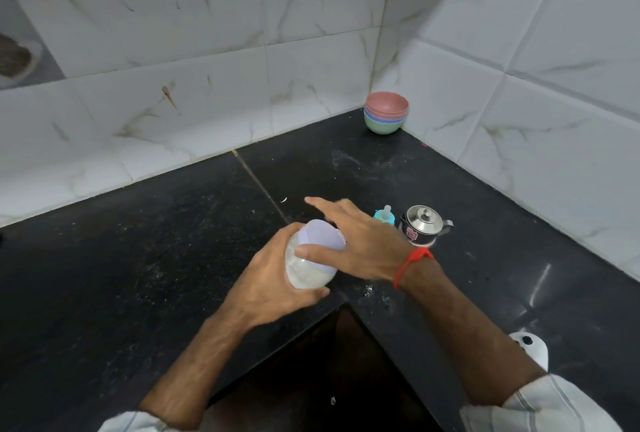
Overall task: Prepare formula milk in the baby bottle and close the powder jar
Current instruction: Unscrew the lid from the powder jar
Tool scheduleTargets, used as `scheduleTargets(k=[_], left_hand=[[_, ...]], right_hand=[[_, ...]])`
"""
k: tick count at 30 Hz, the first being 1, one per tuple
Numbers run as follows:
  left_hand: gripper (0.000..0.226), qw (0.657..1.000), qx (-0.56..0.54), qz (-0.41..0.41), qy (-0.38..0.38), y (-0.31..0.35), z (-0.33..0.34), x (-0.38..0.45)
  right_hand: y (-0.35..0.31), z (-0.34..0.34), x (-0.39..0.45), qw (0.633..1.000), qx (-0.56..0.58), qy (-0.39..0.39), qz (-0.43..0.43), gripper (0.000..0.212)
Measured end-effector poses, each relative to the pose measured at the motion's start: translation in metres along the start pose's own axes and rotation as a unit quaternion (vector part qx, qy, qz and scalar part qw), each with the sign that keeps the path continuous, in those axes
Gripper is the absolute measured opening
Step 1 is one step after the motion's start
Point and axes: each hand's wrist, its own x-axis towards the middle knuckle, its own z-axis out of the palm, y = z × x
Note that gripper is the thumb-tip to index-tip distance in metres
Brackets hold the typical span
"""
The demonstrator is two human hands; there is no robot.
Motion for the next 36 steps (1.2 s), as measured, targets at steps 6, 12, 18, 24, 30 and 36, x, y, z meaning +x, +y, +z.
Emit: scheduleTargets(k=[6,12,18,24,30,36], left_hand=[[0.100,0.999,-0.003,-0.018,0.039,0.000,0.008,-0.002],[0.102,0.999,0.020,-0.024,0.022,0.002,0.016,-0.002],[0.104,0.998,-0.018,-0.048,0.047,-0.012,0.017,0.004],[0.097,0.985,-0.055,-0.071,0.147,-0.031,0.010,-0.005],[0.099,0.984,-0.059,-0.060,0.159,-0.036,0.012,-0.013],[0.110,0.990,-0.040,-0.058,0.121,-0.041,0.016,-0.013]], right_hand=[[0.010,-0.006,-0.002,0.986,0.105,-0.079,-0.102,0.094],[0.013,-0.007,0.001,0.996,0.035,-0.048,-0.061,0.066],[0.042,-0.004,-0.002,0.964,0.244,0.007,-0.101,0.059],[0.084,0.073,0.001,0.960,0.260,0.101,0.035,0.045],[0.095,0.145,0.007,0.998,-0.004,0.056,0.036,0.039],[0.096,0.160,0.015,0.995,-0.098,0.030,0.022,0.043]])
